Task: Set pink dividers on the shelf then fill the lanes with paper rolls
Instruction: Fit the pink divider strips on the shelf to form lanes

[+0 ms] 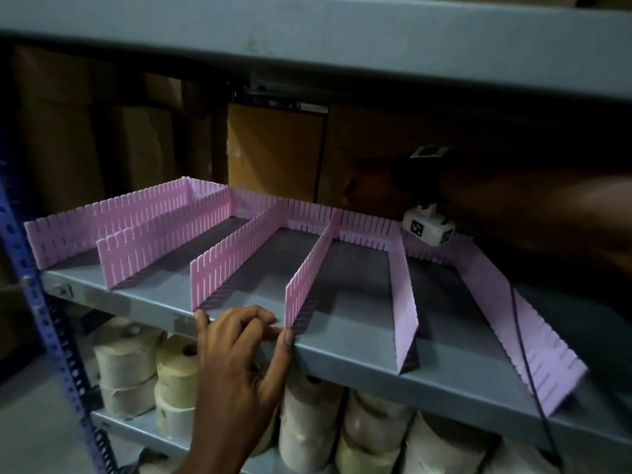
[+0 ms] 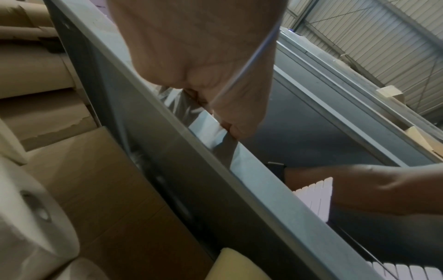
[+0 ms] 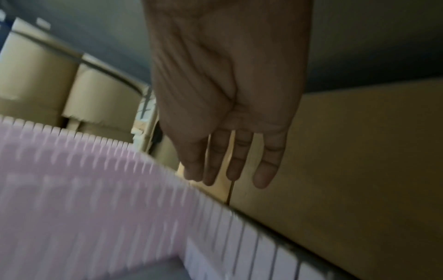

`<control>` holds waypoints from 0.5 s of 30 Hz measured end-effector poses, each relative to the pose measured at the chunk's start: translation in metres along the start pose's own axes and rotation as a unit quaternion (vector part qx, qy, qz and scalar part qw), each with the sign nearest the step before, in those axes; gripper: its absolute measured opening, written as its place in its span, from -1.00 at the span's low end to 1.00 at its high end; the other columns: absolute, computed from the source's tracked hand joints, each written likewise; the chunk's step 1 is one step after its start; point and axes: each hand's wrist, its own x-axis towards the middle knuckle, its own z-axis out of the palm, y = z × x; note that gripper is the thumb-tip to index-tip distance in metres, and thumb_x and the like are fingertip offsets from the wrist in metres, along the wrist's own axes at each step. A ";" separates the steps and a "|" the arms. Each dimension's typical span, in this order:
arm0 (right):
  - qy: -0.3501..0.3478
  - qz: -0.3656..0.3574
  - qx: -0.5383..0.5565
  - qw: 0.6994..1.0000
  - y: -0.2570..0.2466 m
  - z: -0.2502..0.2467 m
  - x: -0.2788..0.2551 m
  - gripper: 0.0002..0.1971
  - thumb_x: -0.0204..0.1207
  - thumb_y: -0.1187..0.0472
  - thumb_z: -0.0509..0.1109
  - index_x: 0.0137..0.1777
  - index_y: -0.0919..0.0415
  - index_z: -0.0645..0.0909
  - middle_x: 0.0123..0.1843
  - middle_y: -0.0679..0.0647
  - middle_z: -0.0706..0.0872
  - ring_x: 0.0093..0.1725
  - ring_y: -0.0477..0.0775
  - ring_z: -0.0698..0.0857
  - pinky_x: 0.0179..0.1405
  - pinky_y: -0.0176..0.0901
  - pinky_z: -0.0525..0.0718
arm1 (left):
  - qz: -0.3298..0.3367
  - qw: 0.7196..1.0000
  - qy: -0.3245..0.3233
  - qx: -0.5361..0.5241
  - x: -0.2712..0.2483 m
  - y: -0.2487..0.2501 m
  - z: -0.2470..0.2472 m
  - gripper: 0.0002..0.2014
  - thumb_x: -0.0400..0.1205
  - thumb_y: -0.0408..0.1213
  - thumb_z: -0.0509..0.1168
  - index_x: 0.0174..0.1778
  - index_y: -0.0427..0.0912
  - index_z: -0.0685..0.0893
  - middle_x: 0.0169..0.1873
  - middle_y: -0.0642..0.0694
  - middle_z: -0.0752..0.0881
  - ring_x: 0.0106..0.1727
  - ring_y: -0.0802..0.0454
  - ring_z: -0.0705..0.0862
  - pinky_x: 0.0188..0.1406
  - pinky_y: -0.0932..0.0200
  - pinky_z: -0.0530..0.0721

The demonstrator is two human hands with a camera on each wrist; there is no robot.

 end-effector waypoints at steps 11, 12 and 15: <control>0.023 0.097 0.103 0.990 0.051 -0.012 -0.071 -0.88 0.60 0.21 0.45 0.03 0.25 0.75 -0.06 0.12 0.78 -0.11 -0.01 0.72 0.00 -0.09 0.73 | 0.033 0.992 0.100 -0.068 -0.013 0.022 -0.006 -0.76 0.64 -0.14 0.34 -0.05 -0.26 0.77 -0.06 -0.12 0.77 0.05 -0.07 0.70 0.56 -0.47 0.41; 0.023 0.101 0.107 0.989 0.058 -0.011 -0.077 -0.85 0.60 0.23 0.45 0.09 0.27 0.75 -0.02 0.13 0.78 -0.10 -0.03 0.73 -0.01 -0.13 0.74 | 0.051 0.989 0.118 -0.069 -0.018 0.032 -0.004 -0.78 0.65 -0.18 0.35 -0.07 -0.29 0.77 -0.07 -0.15 0.77 0.03 -0.07 0.70 0.51 -0.44 0.48; 0.017 0.112 0.117 0.987 0.075 -0.013 -0.087 -0.81 0.61 0.21 0.42 0.16 0.25 0.72 0.06 0.14 0.79 -0.04 -0.03 0.75 -0.07 -0.23 0.73 | 0.100 0.981 0.134 -0.097 -0.030 0.062 0.006 -0.83 0.63 -0.26 0.38 -0.12 -0.30 0.79 -0.12 -0.14 0.78 0.00 -0.04 0.72 0.42 -0.28 0.60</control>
